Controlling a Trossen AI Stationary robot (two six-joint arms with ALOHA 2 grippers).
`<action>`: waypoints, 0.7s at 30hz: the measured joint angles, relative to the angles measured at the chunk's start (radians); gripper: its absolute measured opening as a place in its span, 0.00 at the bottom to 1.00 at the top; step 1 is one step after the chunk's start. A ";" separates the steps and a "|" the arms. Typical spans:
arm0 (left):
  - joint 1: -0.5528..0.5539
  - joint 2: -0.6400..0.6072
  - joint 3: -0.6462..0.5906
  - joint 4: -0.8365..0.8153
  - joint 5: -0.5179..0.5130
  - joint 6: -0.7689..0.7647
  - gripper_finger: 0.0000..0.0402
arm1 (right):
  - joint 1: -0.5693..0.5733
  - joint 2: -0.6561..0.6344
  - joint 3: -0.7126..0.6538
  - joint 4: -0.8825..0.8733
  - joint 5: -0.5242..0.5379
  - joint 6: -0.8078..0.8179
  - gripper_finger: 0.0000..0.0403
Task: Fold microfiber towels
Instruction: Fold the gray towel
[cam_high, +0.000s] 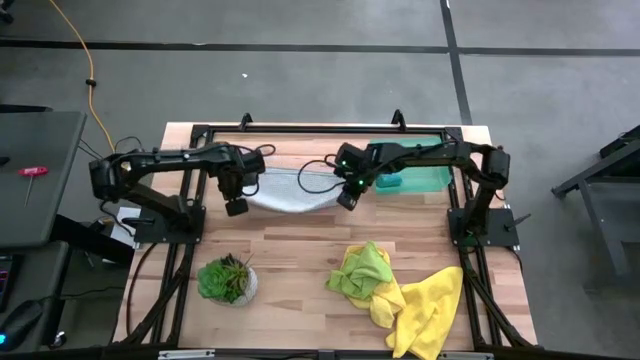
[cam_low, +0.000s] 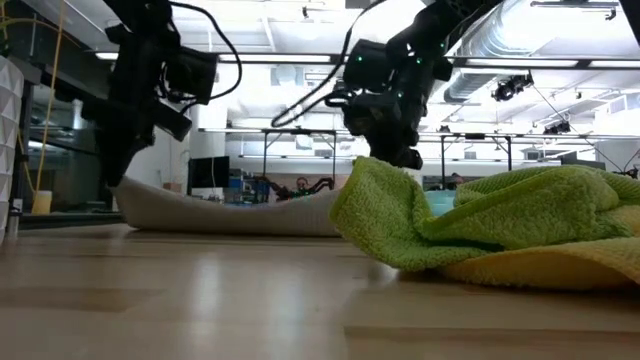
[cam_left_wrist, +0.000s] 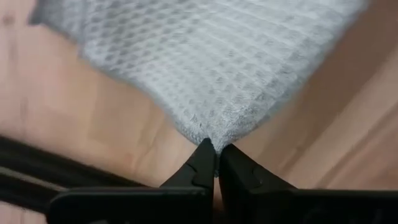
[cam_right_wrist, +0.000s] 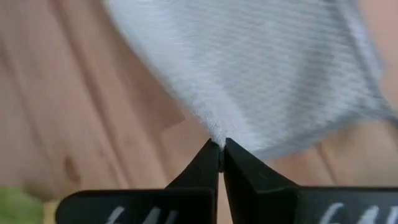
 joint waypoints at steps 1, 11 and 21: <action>0.014 -0.003 0.000 0.000 -0.011 -0.006 0.00 | -0.007 0.000 0.000 -0.001 0.010 0.010 0.00; 0.144 -0.004 0.000 0.093 -0.064 -0.040 0.00 | -0.054 0.000 0.000 -0.001 0.155 0.135 0.00; 0.211 -0.004 0.000 0.205 -0.101 -0.085 0.00 | -0.056 0.001 -0.002 -0.002 0.216 0.220 0.00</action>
